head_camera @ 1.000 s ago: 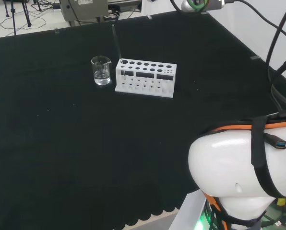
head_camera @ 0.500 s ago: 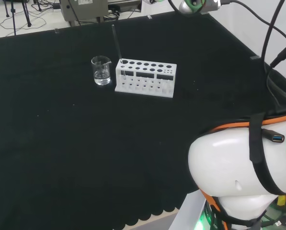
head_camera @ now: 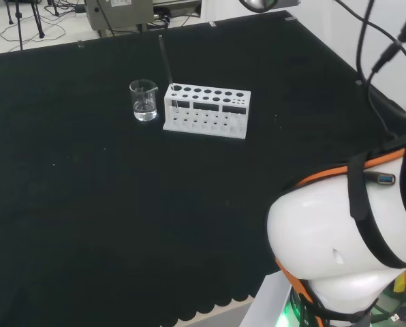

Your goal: Take the glass rod from the white test tube rack.

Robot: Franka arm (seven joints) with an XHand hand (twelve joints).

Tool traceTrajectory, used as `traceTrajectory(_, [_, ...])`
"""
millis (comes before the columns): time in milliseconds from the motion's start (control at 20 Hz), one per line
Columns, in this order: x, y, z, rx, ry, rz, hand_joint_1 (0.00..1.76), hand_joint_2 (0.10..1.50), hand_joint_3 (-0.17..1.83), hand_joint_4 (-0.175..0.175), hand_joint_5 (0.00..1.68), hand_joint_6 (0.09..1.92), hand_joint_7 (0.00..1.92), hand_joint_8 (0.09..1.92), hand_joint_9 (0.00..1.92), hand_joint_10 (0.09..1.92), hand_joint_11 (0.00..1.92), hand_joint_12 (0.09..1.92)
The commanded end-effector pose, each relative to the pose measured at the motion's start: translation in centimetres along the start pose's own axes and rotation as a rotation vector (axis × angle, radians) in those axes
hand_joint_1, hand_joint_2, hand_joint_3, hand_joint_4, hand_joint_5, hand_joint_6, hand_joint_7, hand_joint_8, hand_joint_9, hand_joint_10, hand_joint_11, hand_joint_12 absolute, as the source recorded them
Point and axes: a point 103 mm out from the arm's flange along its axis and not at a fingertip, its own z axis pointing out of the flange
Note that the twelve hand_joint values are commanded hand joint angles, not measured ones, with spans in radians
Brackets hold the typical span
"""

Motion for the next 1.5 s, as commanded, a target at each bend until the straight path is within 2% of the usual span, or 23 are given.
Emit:
traceTrajectory(50, [-0.1, 6.6, 1.8, 0.023, -0.011, -0.062, 0.61, 0.90, 0.48, -0.175, 0.20, 0.09, 0.31, 0.99, 0.73, 0.92, 0.65, 1.36])
traceTrajectory(400, [0.6, 11.4, 2.8, 0.038, -0.007, -0.102, 0.62, 0.89, 0.48, -0.175, 0.26, 0.09, 0.42, 1.01, 0.80, 0.96, 0.72, 1.35])
traceTrajectory(750, [0.2, 15.3, 5.0, 0.069, 0.009, -0.147, 0.64, 0.89, 0.48, -0.175, 0.29, 0.09, 0.51, 1.04, 0.85, 0.98, 0.75, 1.35])
traceTrajectory(1000, [0.4, 16.9, 7.1, 0.091, 0.010, -0.184, 0.65, 0.90, 0.49, -0.175, 0.35, 0.09, 0.60, 1.06, 0.91, 1.00, 0.77, 1.35])
traceTrajectory(1500, [2.4, 19.0, 9.9, 0.129, -0.011, -0.225, 0.67, 0.93, 0.49, -0.175, 0.39, 0.09, 0.65, 1.06, 1.03, 1.00, 0.82, 1.31])
